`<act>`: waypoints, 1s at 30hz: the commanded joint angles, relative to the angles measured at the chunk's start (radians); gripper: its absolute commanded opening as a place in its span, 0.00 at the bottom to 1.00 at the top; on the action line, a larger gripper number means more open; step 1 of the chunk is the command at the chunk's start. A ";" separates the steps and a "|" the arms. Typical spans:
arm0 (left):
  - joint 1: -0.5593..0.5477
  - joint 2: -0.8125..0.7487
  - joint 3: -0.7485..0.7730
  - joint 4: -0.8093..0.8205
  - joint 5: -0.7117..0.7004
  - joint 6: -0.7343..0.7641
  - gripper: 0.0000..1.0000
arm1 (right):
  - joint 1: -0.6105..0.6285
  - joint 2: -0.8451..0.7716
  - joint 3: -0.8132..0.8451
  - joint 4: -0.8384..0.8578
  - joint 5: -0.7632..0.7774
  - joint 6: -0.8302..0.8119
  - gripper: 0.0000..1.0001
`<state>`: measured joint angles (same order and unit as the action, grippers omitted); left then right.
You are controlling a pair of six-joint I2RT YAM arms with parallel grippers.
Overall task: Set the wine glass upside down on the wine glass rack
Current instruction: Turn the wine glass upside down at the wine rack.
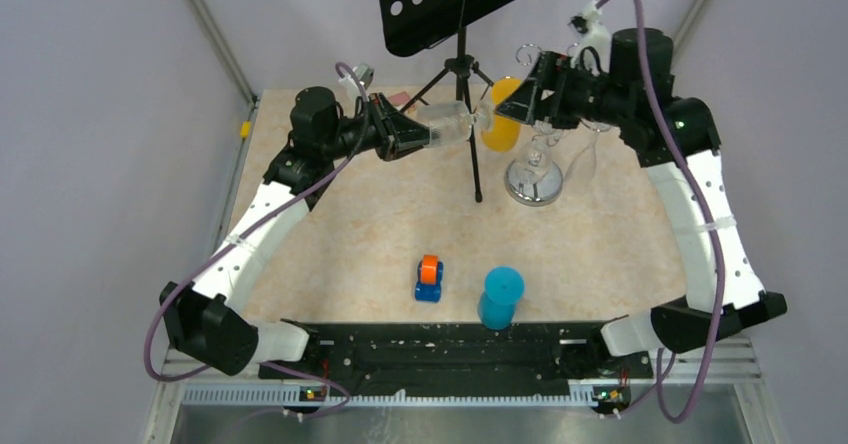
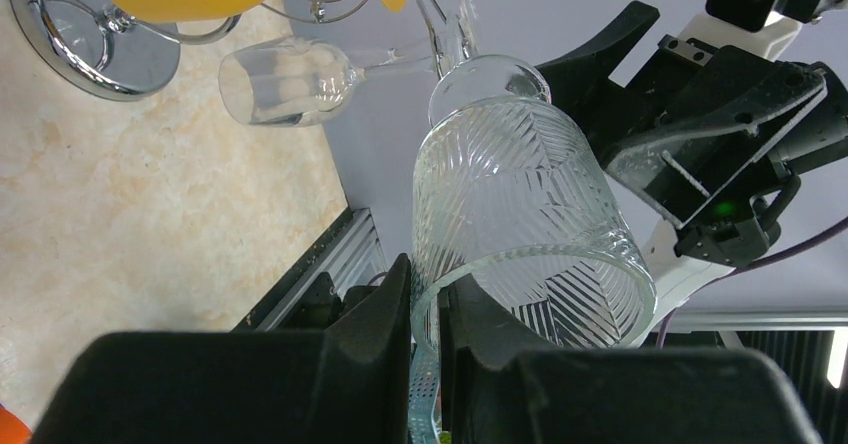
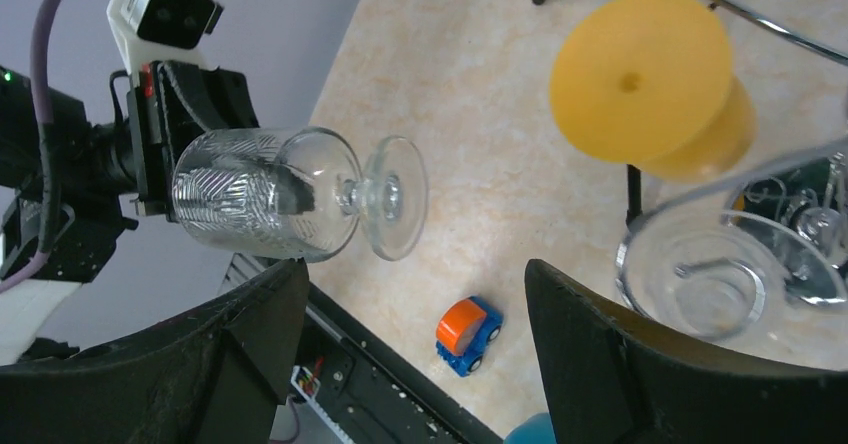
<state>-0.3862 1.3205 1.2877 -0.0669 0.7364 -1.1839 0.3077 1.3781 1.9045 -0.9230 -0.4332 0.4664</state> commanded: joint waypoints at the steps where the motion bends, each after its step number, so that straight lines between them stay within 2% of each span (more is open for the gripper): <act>1: 0.000 -0.017 0.037 0.095 0.001 -0.019 0.00 | 0.120 0.066 0.099 -0.044 0.090 -0.066 0.79; 6: 0.001 -0.017 0.036 0.090 -0.002 -0.022 0.00 | 0.218 0.146 0.170 -0.078 0.143 -0.100 0.68; 11: 0.000 -0.015 0.037 0.090 -0.001 -0.020 0.00 | 0.238 0.190 0.200 -0.081 0.153 -0.106 0.53; 17: 0.002 -0.017 0.037 0.087 -0.006 -0.016 0.00 | 0.238 0.204 0.222 -0.079 0.168 -0.123 0.45; 22: 0.001 -0.015 0.042 0.088 -0.005 -0.013 0.00 | 0.239 0.207 0.222 -0.075 0.171 -0.129 0.44; 25: 0.001 -0.013 0.045 0.089 -0.004 -0.014 0.00 | 0.238 0.204 0.222 -0.067 0.184 -0.138 0.36; 30: 0.001 -0.005 0.053 0.094 0.009 -0.019 0.00 | 0.238 0.204 0.198 -0.040 0.168 -0.141 0.28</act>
<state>-0.3813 1.3289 1.2877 -0.0830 0.7143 -1.1847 0.5331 1.5906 2.0838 -1.0176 -0.2626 0.3408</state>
